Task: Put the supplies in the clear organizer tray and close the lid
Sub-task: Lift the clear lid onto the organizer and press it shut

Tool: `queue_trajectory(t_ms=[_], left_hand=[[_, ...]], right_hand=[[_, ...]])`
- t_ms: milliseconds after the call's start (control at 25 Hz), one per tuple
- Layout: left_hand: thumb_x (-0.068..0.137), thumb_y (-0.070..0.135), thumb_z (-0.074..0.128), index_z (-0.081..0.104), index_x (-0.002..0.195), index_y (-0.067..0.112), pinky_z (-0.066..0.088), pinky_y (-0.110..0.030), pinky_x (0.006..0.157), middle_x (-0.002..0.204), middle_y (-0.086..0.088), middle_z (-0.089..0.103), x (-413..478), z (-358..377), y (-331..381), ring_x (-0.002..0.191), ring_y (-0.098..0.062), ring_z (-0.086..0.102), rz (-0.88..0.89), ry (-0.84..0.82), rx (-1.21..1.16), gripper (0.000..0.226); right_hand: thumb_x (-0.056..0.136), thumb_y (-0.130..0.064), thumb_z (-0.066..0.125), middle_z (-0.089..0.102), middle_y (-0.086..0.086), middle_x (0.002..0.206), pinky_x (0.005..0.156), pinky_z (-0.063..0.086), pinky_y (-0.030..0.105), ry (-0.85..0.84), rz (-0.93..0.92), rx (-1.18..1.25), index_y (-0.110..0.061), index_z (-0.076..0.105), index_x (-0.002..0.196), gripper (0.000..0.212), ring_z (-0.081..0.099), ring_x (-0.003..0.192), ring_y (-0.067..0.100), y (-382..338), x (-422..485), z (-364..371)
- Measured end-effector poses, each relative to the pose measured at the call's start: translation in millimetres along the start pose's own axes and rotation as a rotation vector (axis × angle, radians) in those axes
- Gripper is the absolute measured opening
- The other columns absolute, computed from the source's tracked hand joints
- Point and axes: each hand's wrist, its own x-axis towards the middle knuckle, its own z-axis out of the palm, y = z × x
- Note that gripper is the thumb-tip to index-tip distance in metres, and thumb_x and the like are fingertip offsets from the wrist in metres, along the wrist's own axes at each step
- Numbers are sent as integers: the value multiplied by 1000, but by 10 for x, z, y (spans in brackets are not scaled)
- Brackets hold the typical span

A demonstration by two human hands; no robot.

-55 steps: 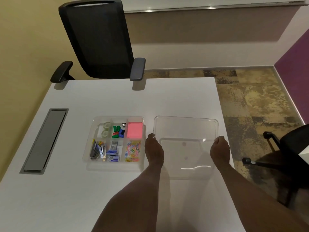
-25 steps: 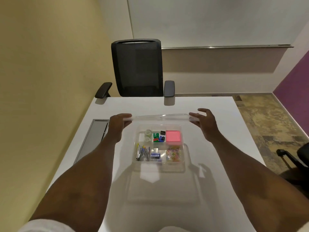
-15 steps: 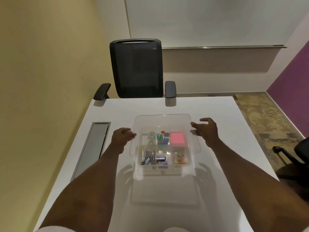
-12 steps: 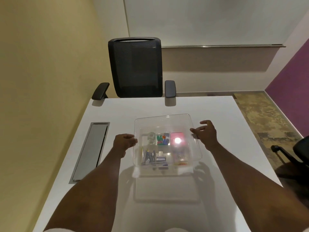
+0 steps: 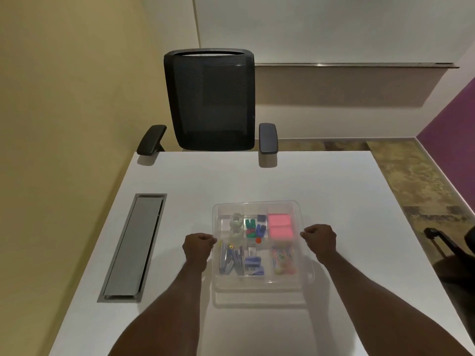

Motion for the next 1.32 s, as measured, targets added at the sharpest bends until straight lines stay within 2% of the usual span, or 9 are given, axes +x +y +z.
queue_trajectory(t_ms=[160, 280, 600, 880, 1160, 1240, 1320], left_hand=[[83, -2, 80, 80, 101, -8, 60, -41, 97, 102, -25, 79, 34, 186, -70, 98, -37, 76, -12, 83, 66, 18], [86, -2, 75, 80, 101, -8, 56, -36, 92, 103, -25, 79, 63, 281, -66, 102, -39, 75, 3, 128, 124, 17], [88, 0, 74, 80, 103, -8, 59, -42, 96, 105, -26, 79, 145, 378, -27, 105, -40, 75, 11, 152, 217, 18], [87, -2, 74, 80, 98, -8, 61, -41, 91, 101, -25, 80, 230, 395, -5, 101, -38, 76, 14, 143, 232, 14], [87, -2, 73, 80, 98, -7, 61, -46, 92, 100, -24, 79, 268, 419, -79, 100, -40, 75, 12, 127, 248, 14], [88, 1, 71, 76, 108, -6, 58, -46, 97, 108, -23, 76, 258, 439, -54, 108, -40, 71, 53, 124, 308, 22], [93, 8, 68, 65, 131, -2, 50, -44, 108, 131, -21, 66, 258, 476, 19, 126, -37, 61, 163, 86, 406, 40]], right_hand=[[83, -8, 78, 78, 18, 99, 89, 53, 33, 6, 27, -52, 1, 79, 96, 15, 72, 99, 32, 72, 105, 177], [84, -7, 78, 78, 19, 100, 91, 55, 36, 9, 56, -74, 1, 79, 96, 14, 72, 99, 33, 75, 165, 279], [86, -6, 76, 78, 19, 99, 89, 55, 37, 33, 85, -106, 1, 78, 97, 13, 72, 98, 34, 89, 261, 362], [87, -6, 76, 77, 20, 100, 91, 56, 40, 26, 95, -85, 1, 78, 96, 12, 71, 100, 35, 106, 308, 385], [88, -7, 74, 77, 20, 101, 90, 55, 39, -3, 59, -115, 3, 77, 99, 15, 71, 101, 35, 123, 341, 380], [89, -10, 71, 73, 20, 111, 93, 55, 41, -20, 38, -163, 3, 72, 111, 25, 68, 108, 36, 77, 329, 375], [92, -17, 68, 63, 18, 130, 99, 51, 43, -36, -41, -281, -1, 59, 132, 44, 60, 121, 34, -1, 308, 386]])
